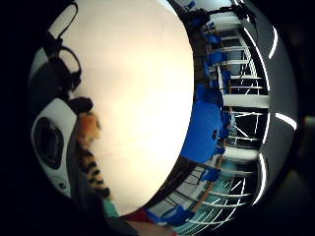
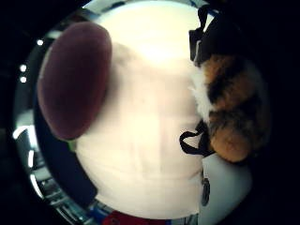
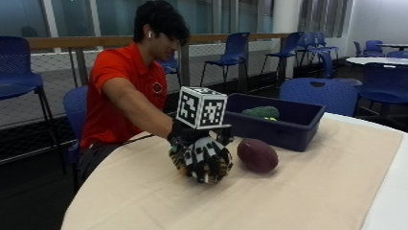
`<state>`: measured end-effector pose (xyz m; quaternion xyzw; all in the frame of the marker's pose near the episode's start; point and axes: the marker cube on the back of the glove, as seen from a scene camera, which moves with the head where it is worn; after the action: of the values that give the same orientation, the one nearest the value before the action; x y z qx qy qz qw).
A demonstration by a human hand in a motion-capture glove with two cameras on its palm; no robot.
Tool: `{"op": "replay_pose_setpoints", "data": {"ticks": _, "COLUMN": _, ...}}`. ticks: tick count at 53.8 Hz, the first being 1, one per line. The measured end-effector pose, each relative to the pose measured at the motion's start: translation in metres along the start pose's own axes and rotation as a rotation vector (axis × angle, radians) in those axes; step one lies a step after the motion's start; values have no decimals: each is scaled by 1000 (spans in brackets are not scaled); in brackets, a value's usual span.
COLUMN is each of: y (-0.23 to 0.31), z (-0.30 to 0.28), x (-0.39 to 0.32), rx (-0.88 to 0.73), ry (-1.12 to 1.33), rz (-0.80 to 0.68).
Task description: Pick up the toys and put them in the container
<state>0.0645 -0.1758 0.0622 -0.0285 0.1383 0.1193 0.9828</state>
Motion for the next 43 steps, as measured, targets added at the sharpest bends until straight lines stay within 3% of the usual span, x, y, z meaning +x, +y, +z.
{"op": "replay_pose_setpoints", "data": {"ticks": 22, "y": 44, "z": -123, "x": -44, "rx": 117, "ry": -96, "rz": -145}}
{"op": "replay_pose_setpoints", "data": {"ticks": 32, "y": 61, "z": -196, "x": -108, "rx": 158, "ry": -132, "rz": -237}}
{"op": "replay_pose_setpoints", "data": {"ticks": 43, "y": 77, "z": -238, "x": -199, "rx": 166, "ry": -146, "rz": -349}}
